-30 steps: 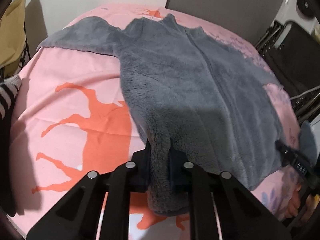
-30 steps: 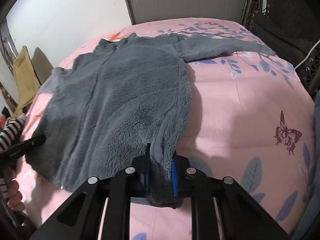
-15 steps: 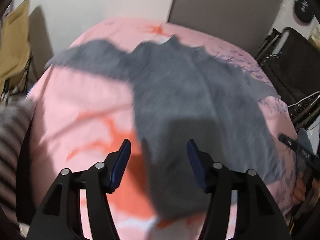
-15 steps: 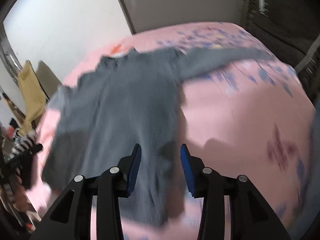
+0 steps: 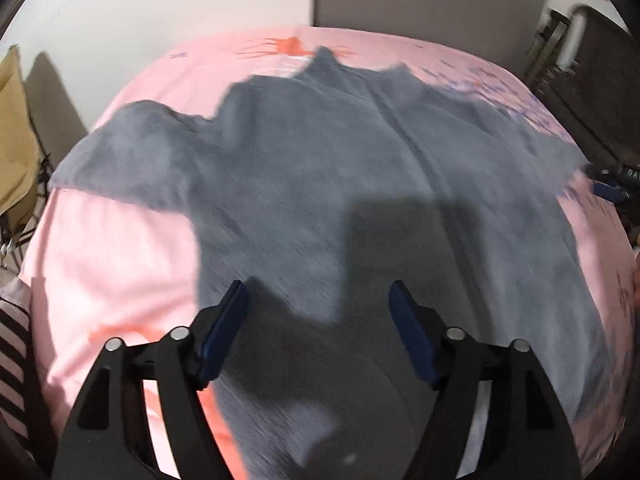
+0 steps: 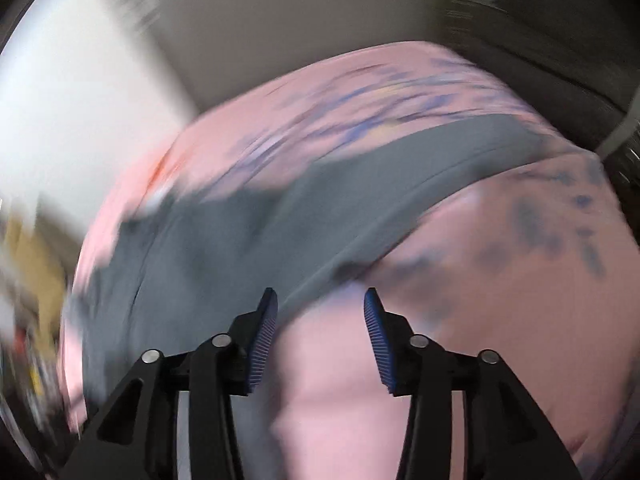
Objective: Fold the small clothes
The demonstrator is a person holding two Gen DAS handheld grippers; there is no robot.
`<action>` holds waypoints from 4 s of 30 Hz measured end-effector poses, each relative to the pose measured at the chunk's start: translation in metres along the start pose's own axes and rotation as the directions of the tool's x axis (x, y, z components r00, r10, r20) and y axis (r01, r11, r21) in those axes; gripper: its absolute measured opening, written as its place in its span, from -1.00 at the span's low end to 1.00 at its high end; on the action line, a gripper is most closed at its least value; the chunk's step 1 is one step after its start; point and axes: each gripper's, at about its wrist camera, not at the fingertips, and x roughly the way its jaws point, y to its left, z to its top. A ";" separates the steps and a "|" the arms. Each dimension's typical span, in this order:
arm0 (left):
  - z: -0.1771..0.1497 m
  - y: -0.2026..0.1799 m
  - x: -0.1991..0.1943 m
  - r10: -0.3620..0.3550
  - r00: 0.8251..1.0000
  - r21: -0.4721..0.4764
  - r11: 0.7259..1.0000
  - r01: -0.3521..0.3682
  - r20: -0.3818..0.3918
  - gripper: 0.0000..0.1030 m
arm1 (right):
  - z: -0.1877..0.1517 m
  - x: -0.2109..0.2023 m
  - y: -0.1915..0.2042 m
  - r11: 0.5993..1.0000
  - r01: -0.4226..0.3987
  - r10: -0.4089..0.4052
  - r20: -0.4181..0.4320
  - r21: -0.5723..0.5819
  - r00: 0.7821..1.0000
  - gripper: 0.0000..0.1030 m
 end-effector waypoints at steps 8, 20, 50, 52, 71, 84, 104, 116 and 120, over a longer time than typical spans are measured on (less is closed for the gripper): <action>-0.001 0.011 0.020 0.056 0.998 -0.038 0.998 -0.057 -0.016 0.46 | 0.097 0.016 -0.123 0.946 0.152 -0.181 0.075 0.287 0.981 -0.10; -0.008 0.026 0.029 0.089 0.995 -0.110 0.990 -0.093 -0.046 0.92 | 0.111 0.058 -0.150 0.942 0.232 -0.249 0.043 0.242 0.967 -0.85; 0.102 0.278 0.039 0.162 0.980 -0.750 0.632 -0.195 -0.118 0.75 | -0.077 0.019 0.140 0.892 -0.190 0.185 -0.054 -0.410 0.981 -0.13; 0.105 0.315 0.044 0.148 0.983 -0.817 0.550 -0.171 -0.106 0.67 | -0.100 0.023 0.164 0.865 -0.202 0.190 -0.073 -0.459 0.979 -0.13; 0.113 0.379 0.065 0.182 0.982 -0.762 0.631 -0.147 -0.039 -0.82 | -0.135 0.044 0.174 0.863 -0.150 0.123 -0.086 -0.483 0.989 0.13; 0.054 0.373 0.021 0.269 0.937 -0.743 0.576 -0.342 -0.223 -0.83 | -0.114 0.058 0.291 0.823 -0.287 0.215 -0.199 -0.490 0.956 0.21; 0.073 0.295 -0.044 0.437 0.900 -0.568 0.736 -0.367 -0.016 -0.25 | -0.066 0.116 0.359 0.796 -0.162 0.153 -0.064 -0.584 0.986 -0.54; 0.135 0.086 0.098 0.180 0.979 -0.115 0.975 -0.191 -0.100 0.06 | -0.016 0.139 0.257 0.919 -0.089 0.042 -0.128 -0.385 0.991 -0.50; 0.125 0.081 0.080 0.189 0.981 -0.165 0.967 -0.195 -0.049 0.07 | -0.034 0.088 0.229 0.911 -0.081 0.068 -0.045 -0.405 0.997 -0.08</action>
